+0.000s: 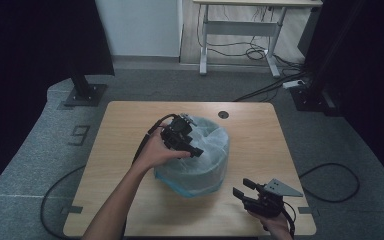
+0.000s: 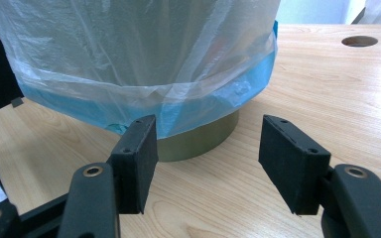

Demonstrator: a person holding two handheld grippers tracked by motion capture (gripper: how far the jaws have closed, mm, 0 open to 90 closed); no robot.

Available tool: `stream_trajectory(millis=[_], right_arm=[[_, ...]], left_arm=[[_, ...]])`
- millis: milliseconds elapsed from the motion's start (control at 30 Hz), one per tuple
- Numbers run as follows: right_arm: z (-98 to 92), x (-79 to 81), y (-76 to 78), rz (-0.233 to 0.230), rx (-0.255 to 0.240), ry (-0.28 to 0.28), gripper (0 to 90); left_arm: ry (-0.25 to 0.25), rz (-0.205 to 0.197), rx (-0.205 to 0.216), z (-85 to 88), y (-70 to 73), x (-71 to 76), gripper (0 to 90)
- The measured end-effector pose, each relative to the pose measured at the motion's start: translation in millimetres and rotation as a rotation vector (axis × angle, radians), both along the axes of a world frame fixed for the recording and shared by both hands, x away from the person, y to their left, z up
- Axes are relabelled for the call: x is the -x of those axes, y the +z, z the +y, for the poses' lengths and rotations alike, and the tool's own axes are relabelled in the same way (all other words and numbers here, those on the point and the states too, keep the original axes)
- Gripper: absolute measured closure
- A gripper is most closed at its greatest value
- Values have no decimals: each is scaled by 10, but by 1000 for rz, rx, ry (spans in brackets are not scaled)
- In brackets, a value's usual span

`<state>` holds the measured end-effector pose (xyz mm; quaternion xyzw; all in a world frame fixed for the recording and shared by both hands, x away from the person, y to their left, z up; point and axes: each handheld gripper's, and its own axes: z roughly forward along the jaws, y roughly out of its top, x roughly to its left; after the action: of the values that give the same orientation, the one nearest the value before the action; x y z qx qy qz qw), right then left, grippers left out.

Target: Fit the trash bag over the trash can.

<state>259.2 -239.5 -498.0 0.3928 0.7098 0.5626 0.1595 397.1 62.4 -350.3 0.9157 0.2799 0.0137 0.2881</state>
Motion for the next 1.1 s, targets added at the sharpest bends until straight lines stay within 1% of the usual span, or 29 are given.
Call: stream_trajectory(millis=[167, 233, 300, 367, 400, 433, 500, 600, 700, 800, 900, 1033, 1100], right_arm=[[4, 10, 12, -1, -5, 4, 393], [0, 9, 7, 0, -3, 4, 393], [-13, 5, -1, 1, -2, 1, 392], [-23, 3, -2, 3, -4, -2, 392], [-28, 4, -1, 4, -6, -4, 393], [-32, 4, 1, 4, -5, -4, 392], [-34, 5, 3, 0, -5, -6, 392], [-31, 4, 4, -1, -3, -7, 393], [-26, 3, 2, 1, -2, -9, 393], [-28, 1, -3, 0, 2, -10, 392], [-36, -9, -14, 3, 5, -15, 392], [-38, -18, -27, 8, 5, -20, 392], [-34, -22, -31, 9, 8, -21, 391]], left_arm=[[-3, 23, -64, -68, -125, -33, 348], [-5, 26, -70, -94, -154, -38, 348], [-1, 19, -63, -101, -156, -35, 347], [7, 1, -35, -79, -126, -19, 346], [12, -14, -18, -57, -99, -4, 344], [22, -34, 16, -17, -56, 25, 344], [32, -60, 38, 29, -9, 60, 339], [51, -99, 90, 142, 76, 138, 337], [61, -128, 136, 280, 129, 232, 335], [75, -151, 170, 424, 141, 323, 333], [87, -179, 207, 627, 121, 445, 330], [104, -211, 242, 847, 91, 580, 330], [111, -219, 263, 973, 73, 657, 330]])
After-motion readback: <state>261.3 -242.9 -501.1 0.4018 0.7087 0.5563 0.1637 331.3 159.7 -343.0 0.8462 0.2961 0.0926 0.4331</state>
